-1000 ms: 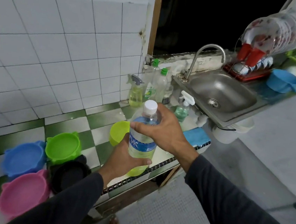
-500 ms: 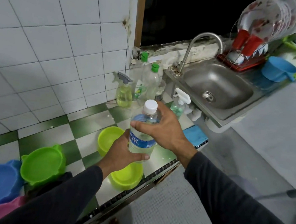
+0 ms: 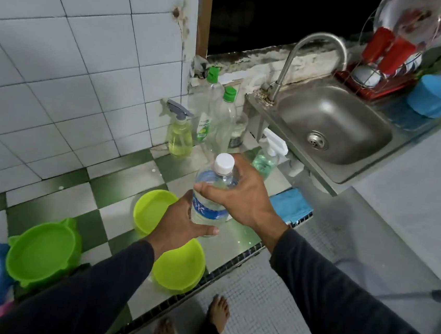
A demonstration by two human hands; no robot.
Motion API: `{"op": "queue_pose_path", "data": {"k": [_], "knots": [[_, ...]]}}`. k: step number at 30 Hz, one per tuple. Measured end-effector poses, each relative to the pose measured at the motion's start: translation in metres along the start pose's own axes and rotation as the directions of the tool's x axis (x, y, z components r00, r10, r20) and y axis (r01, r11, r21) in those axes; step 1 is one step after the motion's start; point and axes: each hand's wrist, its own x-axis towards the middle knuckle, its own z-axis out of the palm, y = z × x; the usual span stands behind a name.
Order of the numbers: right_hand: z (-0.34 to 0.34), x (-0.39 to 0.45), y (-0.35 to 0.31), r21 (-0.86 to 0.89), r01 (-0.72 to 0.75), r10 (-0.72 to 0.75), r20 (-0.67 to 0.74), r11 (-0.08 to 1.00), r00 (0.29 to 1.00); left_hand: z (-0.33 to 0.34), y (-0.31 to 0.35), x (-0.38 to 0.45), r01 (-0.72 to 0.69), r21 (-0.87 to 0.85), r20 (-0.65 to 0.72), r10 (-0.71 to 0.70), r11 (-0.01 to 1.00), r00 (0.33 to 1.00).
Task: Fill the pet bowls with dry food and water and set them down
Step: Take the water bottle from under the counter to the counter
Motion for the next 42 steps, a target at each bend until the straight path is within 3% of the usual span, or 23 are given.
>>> {"op": "queue_pose_path", "data": {"k": [19,42], "knots": [[-0.004,0.018,0.05,0.027,-0.008,0.005,0.101,1.0,0.995,0.018,-0.032,0.018,0.063,-0.008,-0.058,-0.063,0.998,0.996],[-0.01,0.014,0.052,-0.015,-0.094,0.096,0.178,0.995,0.979,0.017,-0.036,0.02,0.122,0.013,-0.031,-0.122,0.992,0.992]]}}
